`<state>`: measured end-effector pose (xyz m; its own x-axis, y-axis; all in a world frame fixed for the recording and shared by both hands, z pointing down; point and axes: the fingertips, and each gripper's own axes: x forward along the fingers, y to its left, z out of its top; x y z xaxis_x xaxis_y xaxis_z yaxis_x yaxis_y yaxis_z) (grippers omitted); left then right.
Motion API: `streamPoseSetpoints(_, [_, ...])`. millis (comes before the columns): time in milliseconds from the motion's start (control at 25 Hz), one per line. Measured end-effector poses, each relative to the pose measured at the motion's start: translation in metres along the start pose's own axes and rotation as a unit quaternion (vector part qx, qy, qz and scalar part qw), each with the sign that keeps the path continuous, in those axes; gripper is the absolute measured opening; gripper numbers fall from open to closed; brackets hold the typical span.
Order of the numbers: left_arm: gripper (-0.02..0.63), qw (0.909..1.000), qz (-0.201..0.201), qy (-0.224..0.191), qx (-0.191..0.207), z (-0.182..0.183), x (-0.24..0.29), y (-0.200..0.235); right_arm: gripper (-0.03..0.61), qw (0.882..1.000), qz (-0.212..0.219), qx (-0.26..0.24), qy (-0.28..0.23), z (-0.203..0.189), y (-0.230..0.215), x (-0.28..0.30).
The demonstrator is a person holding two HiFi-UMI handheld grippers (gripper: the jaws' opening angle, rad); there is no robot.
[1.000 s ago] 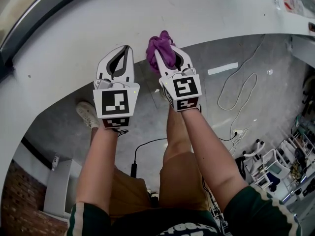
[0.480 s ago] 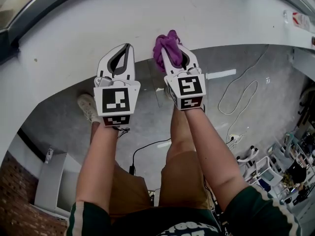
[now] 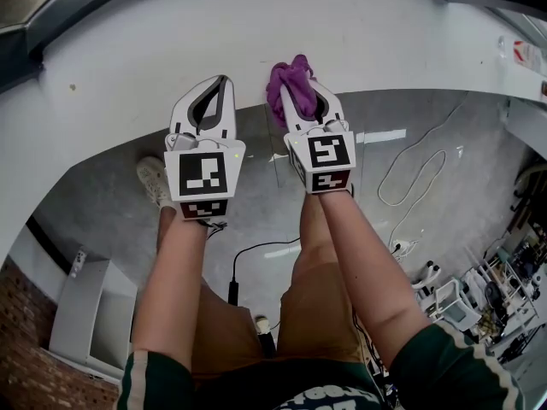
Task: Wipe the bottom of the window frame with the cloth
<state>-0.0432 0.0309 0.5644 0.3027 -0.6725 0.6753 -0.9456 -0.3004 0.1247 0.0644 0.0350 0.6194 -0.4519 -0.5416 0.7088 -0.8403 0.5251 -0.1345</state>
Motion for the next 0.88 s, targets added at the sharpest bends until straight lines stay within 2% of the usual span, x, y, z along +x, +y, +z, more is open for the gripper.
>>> streamPoseSetpoints(440, [0.008, 0.9998, 0.016, 0.005, -0.012, -0.021, -0.022, 0.033, 0.086, 1.000, -0.023, 0.002, 0.004, 0.001, 0.003, 0.002])
streamPoseSetpoints(680, [0.008, 0.9995, 0.020, 0.002, -0.023, -0.025, -0.029, 0.042, 0.086, 1.000, -0.016, 0.001, 0.011, 0.003, 0.016, 0.007])
streamPoseSetpoints(880, [0.008, 0.9993, 0.026, 0.002, -0.026, -0.029, -0.037, 0.052, 0.086, 1.000, 0.008, -0.009, 0.017, 0.007, 0.042, 0.016])
